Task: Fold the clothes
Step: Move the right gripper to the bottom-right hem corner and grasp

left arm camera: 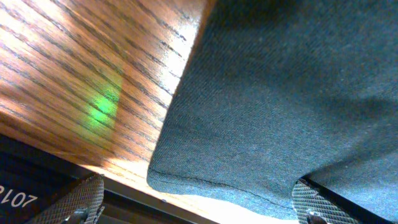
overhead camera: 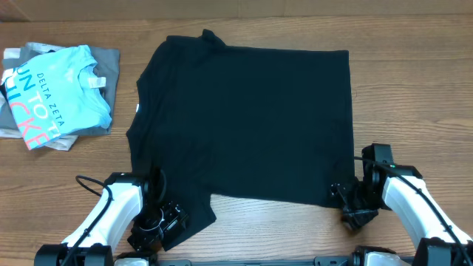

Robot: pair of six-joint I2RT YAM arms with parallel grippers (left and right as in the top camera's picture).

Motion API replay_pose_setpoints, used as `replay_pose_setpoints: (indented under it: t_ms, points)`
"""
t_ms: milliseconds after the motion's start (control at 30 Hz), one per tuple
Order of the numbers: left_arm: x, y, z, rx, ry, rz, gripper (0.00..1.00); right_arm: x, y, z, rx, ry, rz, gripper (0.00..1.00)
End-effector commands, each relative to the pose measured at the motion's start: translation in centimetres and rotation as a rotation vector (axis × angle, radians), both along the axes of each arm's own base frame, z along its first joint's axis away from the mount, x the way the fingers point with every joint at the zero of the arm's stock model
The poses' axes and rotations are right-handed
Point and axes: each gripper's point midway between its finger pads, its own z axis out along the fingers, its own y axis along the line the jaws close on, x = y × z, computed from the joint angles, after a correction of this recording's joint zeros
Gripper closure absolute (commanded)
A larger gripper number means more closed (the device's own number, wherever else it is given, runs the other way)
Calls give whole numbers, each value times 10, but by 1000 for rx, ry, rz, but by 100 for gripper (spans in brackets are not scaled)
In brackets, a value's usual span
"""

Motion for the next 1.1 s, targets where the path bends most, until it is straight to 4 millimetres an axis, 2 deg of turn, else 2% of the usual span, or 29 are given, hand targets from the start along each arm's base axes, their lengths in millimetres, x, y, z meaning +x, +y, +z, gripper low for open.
replay_pose_setpoints:
  t_ms: [0, 67, 100, 167, 267, 367, 433, 500, 600, 700, 733, 833, 967, 1067]
  points:
    - [-11, 5, -8, 37, 34, 10, 0, -5, -2, -5, -13, 8, -4, 30]
    - [-11, 4, -8, 30, 33, 10, 2, -4, -2, -5, -13, 4, -3, 37]
    - [-11, 1, -8, 7, 30, -3, 3, -4, -2, -5, -13, 3, -4, 43]
    - [-9, -3, -7, -34, 18, -32, 10, -2, -2, -6, -15, -7, -3, 50]
    - [-11, -4, -6, -40, 22, -38, 32, 4, -5, -6, -28, -31, -3, 57]
    - [-11, -4, -6, -40, 25, -39, 61, 7, -8, -7, -47, -44, -2, 68]
    - [-11, -4, -6, -40, 25, -39, 73, 10, -9, -8, -50, -55, -2, 69]
    - [-11, -4, -6, -40, 24, -39, 73, 13, -9, -8, -49, -66, -3, 70]
    - [-11, -3, -6, -37, 23, -40, 78, 14, -9, -8, -52, -72, -2, 78]
    - [-11, -2, -6, -33, 23, -45, 94, 15, -10, -8, -57, -75, -3, 91]
    - [-11, -2, -6, -33, 23, -45, 95, 15, -10, -8, -59, -76, -2, 91]
    - [-11, -2, -6, -33, 23, -45, 96, 16, -10, -8, -60, -77, -2, 96]
    - [-11, -3, -5, -41, 25, -62, 96, 14, -10, -7, -59, -69, -2, 96]
    - [-10, -2, 4, -40, 39, -72, 96, 11, -13, -4, -73, -48, -9, 96]
